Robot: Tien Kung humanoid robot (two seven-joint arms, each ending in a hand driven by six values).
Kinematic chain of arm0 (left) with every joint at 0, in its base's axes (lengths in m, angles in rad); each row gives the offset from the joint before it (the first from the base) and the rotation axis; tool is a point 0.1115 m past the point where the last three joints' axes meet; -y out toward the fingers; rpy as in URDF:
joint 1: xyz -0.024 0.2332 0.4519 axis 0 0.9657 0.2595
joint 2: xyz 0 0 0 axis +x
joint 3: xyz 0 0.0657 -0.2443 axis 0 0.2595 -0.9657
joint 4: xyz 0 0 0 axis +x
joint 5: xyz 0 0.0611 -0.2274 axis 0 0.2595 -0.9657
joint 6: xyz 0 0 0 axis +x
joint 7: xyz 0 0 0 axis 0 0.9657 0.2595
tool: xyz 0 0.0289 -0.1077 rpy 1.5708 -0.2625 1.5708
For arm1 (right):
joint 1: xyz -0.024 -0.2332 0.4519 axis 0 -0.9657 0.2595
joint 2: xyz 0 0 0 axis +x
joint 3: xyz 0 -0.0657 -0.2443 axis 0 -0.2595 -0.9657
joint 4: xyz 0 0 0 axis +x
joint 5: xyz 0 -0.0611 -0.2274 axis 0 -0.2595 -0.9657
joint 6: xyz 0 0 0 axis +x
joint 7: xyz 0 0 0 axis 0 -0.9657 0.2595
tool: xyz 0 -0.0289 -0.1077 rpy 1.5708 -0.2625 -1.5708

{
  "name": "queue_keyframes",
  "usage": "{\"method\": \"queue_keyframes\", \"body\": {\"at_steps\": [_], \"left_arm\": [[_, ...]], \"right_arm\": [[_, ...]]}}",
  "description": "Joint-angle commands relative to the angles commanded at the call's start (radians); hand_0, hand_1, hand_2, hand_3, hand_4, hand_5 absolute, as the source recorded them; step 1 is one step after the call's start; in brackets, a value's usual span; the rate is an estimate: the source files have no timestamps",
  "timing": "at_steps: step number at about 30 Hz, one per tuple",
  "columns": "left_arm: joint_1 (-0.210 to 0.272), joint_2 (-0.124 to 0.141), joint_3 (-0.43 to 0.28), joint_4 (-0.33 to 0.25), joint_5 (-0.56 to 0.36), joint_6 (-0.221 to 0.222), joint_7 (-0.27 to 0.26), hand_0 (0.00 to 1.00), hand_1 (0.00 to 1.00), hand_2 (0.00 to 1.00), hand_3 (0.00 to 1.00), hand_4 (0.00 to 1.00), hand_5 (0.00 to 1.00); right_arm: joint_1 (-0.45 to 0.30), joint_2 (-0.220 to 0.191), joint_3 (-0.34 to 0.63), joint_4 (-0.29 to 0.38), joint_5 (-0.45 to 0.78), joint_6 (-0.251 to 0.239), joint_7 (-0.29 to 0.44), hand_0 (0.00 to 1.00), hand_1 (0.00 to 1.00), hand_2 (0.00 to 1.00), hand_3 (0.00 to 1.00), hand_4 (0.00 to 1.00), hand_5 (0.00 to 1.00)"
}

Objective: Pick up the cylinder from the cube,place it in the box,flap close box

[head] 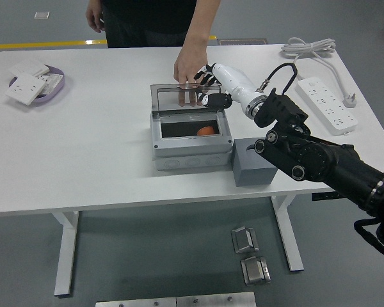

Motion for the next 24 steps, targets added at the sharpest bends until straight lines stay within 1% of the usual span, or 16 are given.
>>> {"method": "queue_keyframes", "body": {"at_steps": [3, 4, 10, 17, 20, 24], "left_arm": [[0.001, -0.001, -0.001, 0.000, -0.001, 0.000, -0.001, 0.598, 0.622, 0.577, 0.611, 0.672, 0.293], [0.002, -0.001, 0.000, 0.000, -0.003, 0.000, -0.002, 0.598, 0.622, 0.577, 0.612, 0.672, 0.294], [0.003, -0.005, 0.003, 0.000, -0.008, 0.000, -0.004, 0.598, 0.622, 0.576, 0.611, 0.673, 0.296], [0.006, -0.007, 0.005, 0.000, -0.013, 0.002, -0.007, 0.598, 0.622, 0.576, 0.611, 0.672, 0.297], [0.007, -0.008, 0.004, 0.000, -0.013, 0.002, -0.006, 0.598, 0.622, 0.576, 0.611, 0.672, 0.297], [0.007, -0.009, 0.004, 0.000, -0.014, 0.001, -0.007, 0.598, 0.622, 0.576, 0.611, 0.672, 0.297]], "right_arm": [[-0.016, -0.024, -0.014, 0.058, -0.005, -0.003, -0.007, 0.653, 0.618, 0.622, 0.680, 0.561, 0.240], [-0.027, -0.036, -0.022, 0.088, -0.008, -0.004, -0.014, 0.652, 0.617, 0.620, 0.679, 0.560, 0.243], [-0.068, -0.069, -0.038, 0.185, -0.018, -0.008, -0.029, 0.649, 0.615, 0.618, 0.678, 0.559, 0.244], [-0.122, -0.096, -0.005, 0.307, -0.084, -0.014, -0.064, 0.643, 0.616, 0.617, 0.678, 0.557, 0.245], [-0.140, -0.094, 0.012, 0.327, -0.103, -0.016, -0.070, 0.643, 0.616, 0.617, 0.678, 0.557, 0.245], [-0.158, -0.090, 0.029, 0.328, -0.105, -0.020, -0.069, 0.640, 0.614, 0.617, 0.681, 0.552, 0.244]]}}
